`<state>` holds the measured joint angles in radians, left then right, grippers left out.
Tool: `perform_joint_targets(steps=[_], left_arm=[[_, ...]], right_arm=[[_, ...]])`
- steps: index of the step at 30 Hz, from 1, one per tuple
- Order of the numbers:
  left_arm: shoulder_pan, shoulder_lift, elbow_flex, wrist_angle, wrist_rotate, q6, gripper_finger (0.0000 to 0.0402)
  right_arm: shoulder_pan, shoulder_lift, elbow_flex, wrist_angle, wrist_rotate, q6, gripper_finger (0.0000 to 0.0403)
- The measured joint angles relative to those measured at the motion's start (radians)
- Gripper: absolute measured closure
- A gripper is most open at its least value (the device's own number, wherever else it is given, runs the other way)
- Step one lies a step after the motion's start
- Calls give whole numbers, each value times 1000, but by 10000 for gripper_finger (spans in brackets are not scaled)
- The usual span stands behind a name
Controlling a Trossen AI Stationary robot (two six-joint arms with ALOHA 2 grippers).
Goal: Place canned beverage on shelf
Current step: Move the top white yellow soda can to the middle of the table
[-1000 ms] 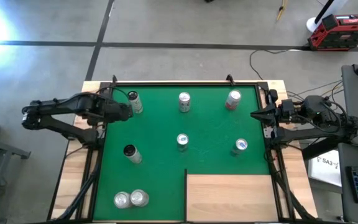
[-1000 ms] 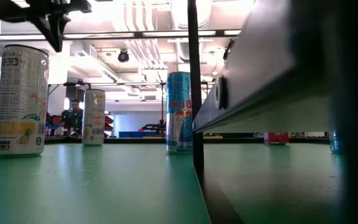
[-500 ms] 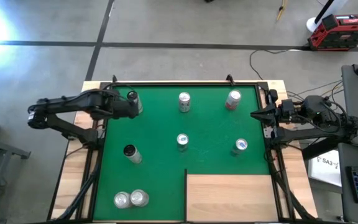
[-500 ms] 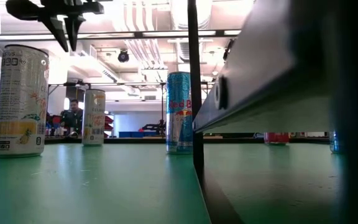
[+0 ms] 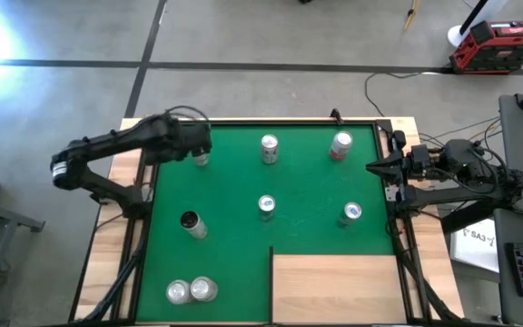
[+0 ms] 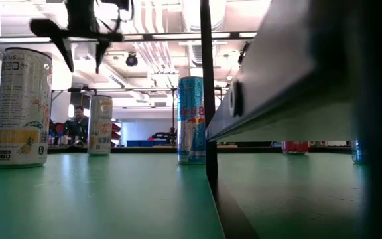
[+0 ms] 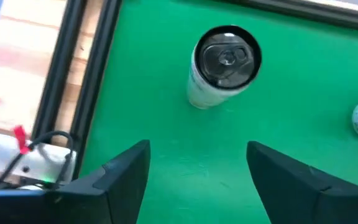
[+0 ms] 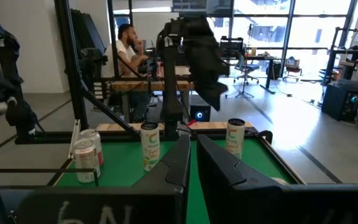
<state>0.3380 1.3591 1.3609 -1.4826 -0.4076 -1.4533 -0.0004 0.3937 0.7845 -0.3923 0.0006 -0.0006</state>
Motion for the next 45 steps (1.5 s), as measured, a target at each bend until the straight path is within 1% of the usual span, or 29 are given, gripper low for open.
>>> perform_joint_targets(steps=[4,7,9,11,19,22,24,27,32,34,37,41,45], left_arm=[[145,46,0,96,112,151,152],[251,80,-1,149,247,263,160],[302,99,-1,159,315,301,165],[333,119,-1,166,346,317,167],[352,169,-1,193,372,320,168],[351,170,5,192,373,319,159],[351,166,7,190,371,316,143],[352,158,14,183,362,301,107],[354,157,17,183,315,281,46],[358,157,17,184,311,275,28],[362,158,17,189,295,260,10],[365,159,10,192,285,242,8],[365,159,5,196,273,229,25]], right_arm=[[0,0,0,0,0,0,380],[0,0,0,0,0,0,380],[0,0,0,0,0,0,380],[0,0,0,0,0,0,380],[0,0,0,0,0,0,380],[0,0,0,0,0,0,380],[0,0,0,0,0,0,380],[0,0,0,0,0,0,380],[0,0,0,0,0,0,380],[0,0,0,0,0,0,380],[0,0,0,0,0,0,380],[0,0,0,0,0,0,380],[0,0,0,0,0,0,380]])
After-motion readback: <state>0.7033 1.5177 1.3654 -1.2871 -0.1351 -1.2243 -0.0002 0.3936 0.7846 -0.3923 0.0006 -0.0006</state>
